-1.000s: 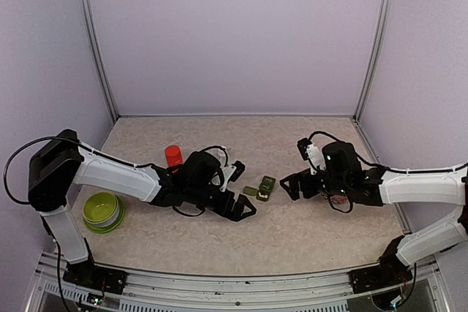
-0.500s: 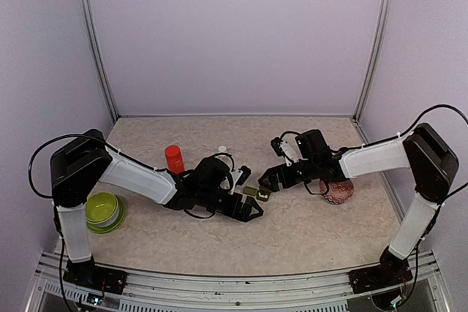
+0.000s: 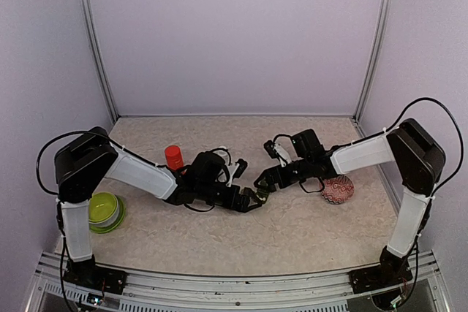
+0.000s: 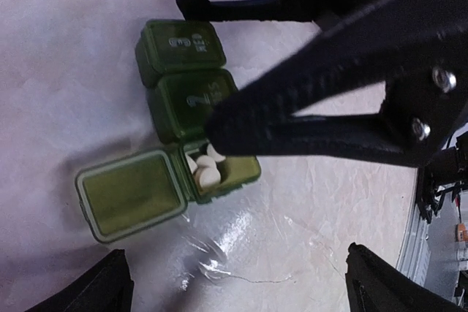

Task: Sort the pills into containers
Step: Adjust the pill bottle at the center of the board, then close the lid of the pill container.

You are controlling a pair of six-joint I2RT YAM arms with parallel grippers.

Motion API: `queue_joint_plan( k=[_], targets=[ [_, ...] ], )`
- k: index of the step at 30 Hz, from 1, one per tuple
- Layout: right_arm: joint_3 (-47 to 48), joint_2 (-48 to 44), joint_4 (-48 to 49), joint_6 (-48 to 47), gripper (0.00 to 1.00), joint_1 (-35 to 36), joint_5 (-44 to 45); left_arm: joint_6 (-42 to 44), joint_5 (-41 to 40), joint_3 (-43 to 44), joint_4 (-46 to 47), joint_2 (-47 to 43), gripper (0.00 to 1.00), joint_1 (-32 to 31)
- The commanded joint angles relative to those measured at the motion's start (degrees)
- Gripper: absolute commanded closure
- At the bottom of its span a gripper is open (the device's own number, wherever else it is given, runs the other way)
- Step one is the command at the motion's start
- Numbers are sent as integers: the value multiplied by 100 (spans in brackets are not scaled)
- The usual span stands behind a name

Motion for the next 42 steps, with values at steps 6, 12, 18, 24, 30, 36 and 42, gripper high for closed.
queue_joint_plan(
  k=[6,12,18,24,30,36,42],
  targets=[
    [-384,-140,135,91,12,-40,-492,-349,315,-44,649,185,1,180],
    [-651,-409,249,184,13,-41,-452,-532,0,-185,766,79,1,234],
    [-852,-524,377,249,13,-40,-429,-934,43,-446,1268,66,3,442],
    [-937,-534,468,259,13,-42,-425,-1202,35,-394,1466,284,9,483],
    [-975,-516,522,276,13,-40,-453,-1428,11,-346,1620,432,18,496],
    [-1034,-516,586,301,13,-40,-464,-1678,-80,-464,1873,479,32,544],
    [-1039,-499,597,314,14,-40,-490,-2023,-16,-702,2548,562,43,647]
  ],
)
